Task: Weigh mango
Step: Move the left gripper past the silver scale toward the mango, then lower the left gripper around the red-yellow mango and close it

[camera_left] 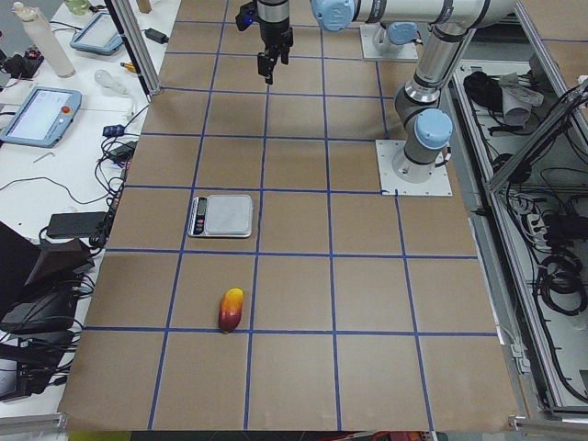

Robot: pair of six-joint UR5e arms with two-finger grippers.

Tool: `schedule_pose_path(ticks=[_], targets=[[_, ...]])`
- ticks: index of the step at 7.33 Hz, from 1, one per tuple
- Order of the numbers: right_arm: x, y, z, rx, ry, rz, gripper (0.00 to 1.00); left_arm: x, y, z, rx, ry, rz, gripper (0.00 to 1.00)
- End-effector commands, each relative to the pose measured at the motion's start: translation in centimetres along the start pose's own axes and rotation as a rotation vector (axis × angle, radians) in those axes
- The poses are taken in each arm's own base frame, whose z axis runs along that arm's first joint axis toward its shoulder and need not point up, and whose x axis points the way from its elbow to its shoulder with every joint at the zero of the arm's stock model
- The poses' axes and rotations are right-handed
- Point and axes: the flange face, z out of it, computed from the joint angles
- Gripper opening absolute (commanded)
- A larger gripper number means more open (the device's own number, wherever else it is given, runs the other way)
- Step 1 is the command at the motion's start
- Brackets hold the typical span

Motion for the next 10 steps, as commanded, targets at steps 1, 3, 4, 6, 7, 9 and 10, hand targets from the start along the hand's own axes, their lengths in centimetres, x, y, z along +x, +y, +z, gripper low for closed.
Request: schedule_pose_path(ticks=[1,3,4,6,7,9,10], targets=[[0.0,0.0,0.0,0.000,0.000,0.000,1.00,-5.0,3.6,-0.3,-0.011,0.022,0.155,1.00],[0.1,0.0,0.0,0.000,0.000,0.002,1.00,-12.0,9.3,0.2,-0.077,0.045,0.249,1.00],[0.0,0.0,0.0,0.000,0.000,0.000,1.00,-16.3,12.7,1.1,-0.070,0.074,0.396,1.00],[0.0,0.0,0.0,0.000,0.000,0.000,1.00,-22.4,17.0,2.9,-0.090,0.062,0.481,1.00],[0.0,0.0,-0.1,0.001,0.000,0.000,1.00,-25.0,18.0,3.9,-0.126,0.056,0.538,1.00],[0.0,0.0,-0.1,0.001,0.000,0.000,1.00,-32.2,20.1,6.1,-0.117,0.057,0.594,1.00],[0.0,0.0,0.0,0.000,0.000,0.000,1.00,-35.3,19.7,7.6,-0.121,0.062,0.589,1.00]])
